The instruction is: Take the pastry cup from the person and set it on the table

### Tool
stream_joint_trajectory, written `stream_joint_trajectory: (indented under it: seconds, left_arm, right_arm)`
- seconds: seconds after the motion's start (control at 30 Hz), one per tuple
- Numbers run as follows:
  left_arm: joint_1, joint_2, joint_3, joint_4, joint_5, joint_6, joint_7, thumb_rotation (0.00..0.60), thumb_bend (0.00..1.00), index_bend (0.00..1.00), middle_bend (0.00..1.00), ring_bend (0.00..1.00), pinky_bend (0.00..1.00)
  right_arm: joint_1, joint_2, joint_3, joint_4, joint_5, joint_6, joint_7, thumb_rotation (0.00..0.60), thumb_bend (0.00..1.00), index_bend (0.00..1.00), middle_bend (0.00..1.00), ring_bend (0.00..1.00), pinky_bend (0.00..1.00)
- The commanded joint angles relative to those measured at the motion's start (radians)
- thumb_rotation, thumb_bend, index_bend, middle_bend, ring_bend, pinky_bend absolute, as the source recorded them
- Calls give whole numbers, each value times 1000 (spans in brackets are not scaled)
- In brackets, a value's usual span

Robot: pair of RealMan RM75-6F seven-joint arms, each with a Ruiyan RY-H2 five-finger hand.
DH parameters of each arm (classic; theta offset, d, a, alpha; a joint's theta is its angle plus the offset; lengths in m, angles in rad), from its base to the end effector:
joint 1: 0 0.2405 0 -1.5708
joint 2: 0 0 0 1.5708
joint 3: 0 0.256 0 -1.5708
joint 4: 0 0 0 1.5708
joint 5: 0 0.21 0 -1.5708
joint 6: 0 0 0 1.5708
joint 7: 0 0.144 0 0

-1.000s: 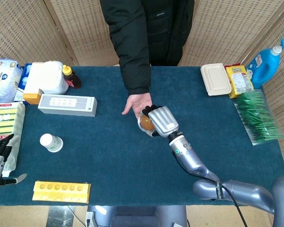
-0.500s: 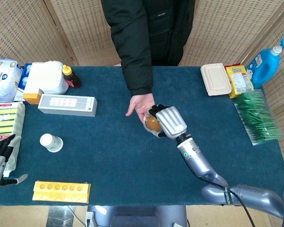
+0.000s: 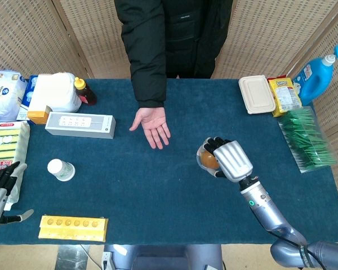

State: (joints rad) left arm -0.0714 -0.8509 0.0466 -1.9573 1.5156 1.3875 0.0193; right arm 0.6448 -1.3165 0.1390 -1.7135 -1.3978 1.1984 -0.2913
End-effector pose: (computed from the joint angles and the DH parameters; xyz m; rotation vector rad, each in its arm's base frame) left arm -0.2713 0.1506 0.1838 -1.4707 -1.0978 -0.8164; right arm -0.1350 -0.3108 0.0669 1.8298 -0.6849 1.1575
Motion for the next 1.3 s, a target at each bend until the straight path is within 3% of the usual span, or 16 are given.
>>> stream_joint_trajectory:
  seconds: [0.03,0.37,0.53,0.63,0.73,1.07,1.2,1.3]
  left_arm:
    - [4,2,5,3,12,6,-7,600,88,0,0,0,39]
    - [1,5,8,10,17,-1,-19,600,89,0,0,0,39]
    - [-1,9,5,11,11,-3,-26,600,89,0,0,0,39]
    - [-4,9,5,11,11,-8,-25,600,88,0,0,0,39]
    - [-4,9,7,10,15,-9,-22,600,89,0,0,0,39]
    - [3,5,21,9,50,2,-11,600,89,0,0,0,39]
    - [6,4,25,11,62,6,-10,600,89,0,0,0,39]
    - [7,2,27,12,71,10,-7,600,89,0,0,0,39]
  right_arm:
    - [17,-74,-21,86,35,-77,12,600,388,480,488,490,606]
    - [69,-254,-15,299,153,-225,-12,600,387,461,478,472,601]
    - [73,-254,-18,312,170,-261,1,600,336,179,318,358,532]
    - [59,-223,-23,286,140,-234,16,600,321,83,209,304,497]
    - [45,-187,-28,247,117,-209,23,600,314,63,165,283,485]
    - [-78,34,-90,73,-14,-38,69,600,311,60,152,264,459]
    - [-157,115,-143,94,-110,69,150,600,307,85,171,266,465]
    - [-215,135,-175,188,-194,174,246,600,255,114,197,274,462]
